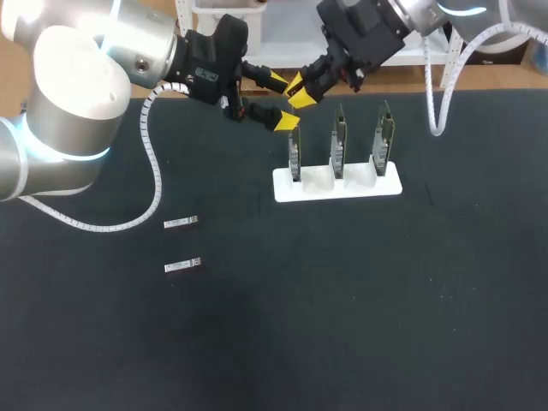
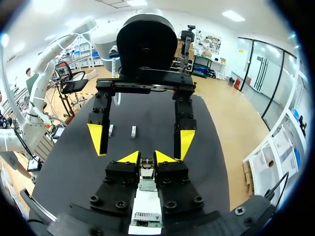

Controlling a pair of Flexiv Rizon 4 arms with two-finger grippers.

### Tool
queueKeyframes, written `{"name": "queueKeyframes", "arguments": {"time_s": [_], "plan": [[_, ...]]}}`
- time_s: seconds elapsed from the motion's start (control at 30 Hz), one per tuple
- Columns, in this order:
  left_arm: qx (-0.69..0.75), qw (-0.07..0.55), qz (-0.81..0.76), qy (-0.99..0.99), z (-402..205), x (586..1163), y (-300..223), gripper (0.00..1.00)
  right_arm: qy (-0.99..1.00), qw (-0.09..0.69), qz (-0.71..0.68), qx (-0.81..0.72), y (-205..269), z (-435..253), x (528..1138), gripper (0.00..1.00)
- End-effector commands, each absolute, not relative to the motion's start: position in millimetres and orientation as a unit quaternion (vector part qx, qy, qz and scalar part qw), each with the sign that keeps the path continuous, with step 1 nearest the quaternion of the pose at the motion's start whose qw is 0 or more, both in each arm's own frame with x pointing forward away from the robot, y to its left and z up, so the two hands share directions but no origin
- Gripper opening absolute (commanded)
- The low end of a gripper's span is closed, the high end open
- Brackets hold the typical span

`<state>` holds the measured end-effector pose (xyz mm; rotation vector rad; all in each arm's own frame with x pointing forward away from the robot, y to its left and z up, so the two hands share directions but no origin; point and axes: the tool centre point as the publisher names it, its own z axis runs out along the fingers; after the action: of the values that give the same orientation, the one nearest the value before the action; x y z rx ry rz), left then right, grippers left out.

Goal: Pick up the optical module with the left hand, and insert it into the network port with the right hand.

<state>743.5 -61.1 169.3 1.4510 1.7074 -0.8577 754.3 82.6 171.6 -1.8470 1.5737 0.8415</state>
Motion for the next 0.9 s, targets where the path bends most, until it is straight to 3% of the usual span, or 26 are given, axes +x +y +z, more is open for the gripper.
{"name": "queueKeyframes", "arguments": {"time_s": [0.03,0.9], "plan": [[0.565,0.360,-0.332,0.664,170.3,745.1,-61.9,1.00,0.588,0.284,0.311,-0.690,82.9,169.5,750.8,0.00],[0.565,0.360,-0.332,0.664,170.3,745.1,-61.9,1.00,0.589,0.296,0.299,-0.691,83.2,172.4,754.3,0.00]]}}
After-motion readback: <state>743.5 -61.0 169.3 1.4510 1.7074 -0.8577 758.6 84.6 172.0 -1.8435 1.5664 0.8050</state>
